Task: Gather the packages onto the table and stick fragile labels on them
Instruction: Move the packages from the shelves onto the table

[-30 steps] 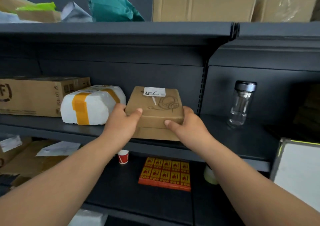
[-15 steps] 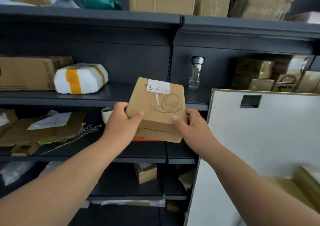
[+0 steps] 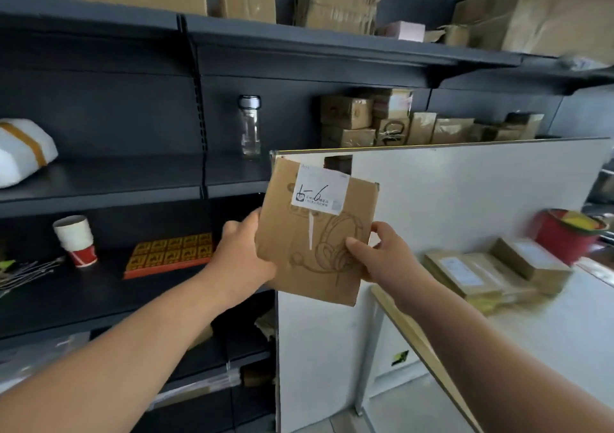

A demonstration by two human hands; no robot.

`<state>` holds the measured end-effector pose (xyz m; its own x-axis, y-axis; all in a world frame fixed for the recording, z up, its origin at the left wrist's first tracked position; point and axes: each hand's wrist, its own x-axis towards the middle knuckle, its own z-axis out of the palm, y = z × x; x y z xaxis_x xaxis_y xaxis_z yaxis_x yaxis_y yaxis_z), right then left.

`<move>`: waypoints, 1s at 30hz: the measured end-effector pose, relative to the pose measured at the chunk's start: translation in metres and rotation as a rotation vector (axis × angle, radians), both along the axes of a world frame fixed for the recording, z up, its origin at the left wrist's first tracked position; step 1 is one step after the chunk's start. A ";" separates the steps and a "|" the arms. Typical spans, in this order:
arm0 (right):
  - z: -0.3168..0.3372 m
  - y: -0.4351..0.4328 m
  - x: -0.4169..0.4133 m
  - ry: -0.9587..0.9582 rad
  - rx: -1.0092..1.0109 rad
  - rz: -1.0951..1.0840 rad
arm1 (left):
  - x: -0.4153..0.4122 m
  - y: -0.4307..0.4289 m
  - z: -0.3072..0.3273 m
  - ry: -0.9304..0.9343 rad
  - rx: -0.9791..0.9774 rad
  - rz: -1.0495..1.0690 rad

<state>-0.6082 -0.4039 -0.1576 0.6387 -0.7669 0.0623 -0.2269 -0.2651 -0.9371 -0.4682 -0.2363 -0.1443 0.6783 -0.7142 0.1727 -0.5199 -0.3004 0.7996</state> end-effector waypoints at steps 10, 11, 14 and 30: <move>-0.062 -0.180 -0.086 0.071 0.160 -0.212 | -0.048 -0.229 -0.060 0.356 0.068 -0.145; -0.068 -0.199 -0.091 0.077 0.184 -0.214 | -0.051 -0.253 -0.066 0.387 0.087 -0.141; -0.087 -0.250 -0.104 0.087 0.264 -0.214 | -0.057 -0.316 -0.081 0.496 0.101 -0.144; -0.169 -0.380 -0.089 0.215 0.686 -0.341 | -0.038 -0.488 -0.173 0.728 0.309 0.016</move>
